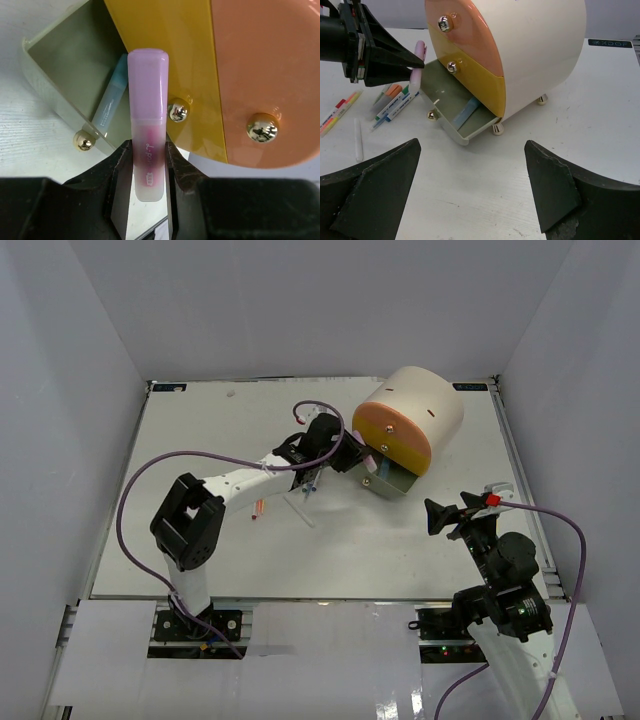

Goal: Sort the stationery into containers
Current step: Place the pen in the drawer.

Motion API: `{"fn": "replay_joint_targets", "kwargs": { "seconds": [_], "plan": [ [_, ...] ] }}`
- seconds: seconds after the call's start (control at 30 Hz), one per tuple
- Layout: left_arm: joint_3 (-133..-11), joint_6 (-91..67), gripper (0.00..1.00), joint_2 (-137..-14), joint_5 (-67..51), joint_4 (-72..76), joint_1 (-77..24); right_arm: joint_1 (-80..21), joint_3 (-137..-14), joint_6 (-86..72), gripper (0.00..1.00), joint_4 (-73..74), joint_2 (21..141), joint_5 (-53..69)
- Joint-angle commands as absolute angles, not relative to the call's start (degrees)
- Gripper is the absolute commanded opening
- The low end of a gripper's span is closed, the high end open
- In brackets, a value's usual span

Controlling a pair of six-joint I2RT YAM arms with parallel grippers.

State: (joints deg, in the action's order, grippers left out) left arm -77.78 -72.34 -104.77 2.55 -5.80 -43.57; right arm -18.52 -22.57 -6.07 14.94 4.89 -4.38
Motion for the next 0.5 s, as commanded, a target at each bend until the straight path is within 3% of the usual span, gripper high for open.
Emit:
{"fn": "replay_joint_targets", "kwargs": {
  "seconds": [0.0, 0.27, 0.47],
  "plan": [
    [-76.99, -77.69, 0.31, -104.68, 7.73, -1.76, -44.91, -18.81, -22.15, -6.77, 0.91, 12.31, 3.96, -5.19],
    [-77.52, -79.54, 0.37, -107.13, 10.98, -0.53, -45.97, -18.90, -22.24, -6.77, 0.91, 12.39, 3.69, -5.10],
    [-78.49, -79.63, 0.49, -108.63, 10.72, -0.53, -46.41, -18.81, -22.24, -6.77, 0.91, 12.30, 3.43, -5.19]
  ]
}}
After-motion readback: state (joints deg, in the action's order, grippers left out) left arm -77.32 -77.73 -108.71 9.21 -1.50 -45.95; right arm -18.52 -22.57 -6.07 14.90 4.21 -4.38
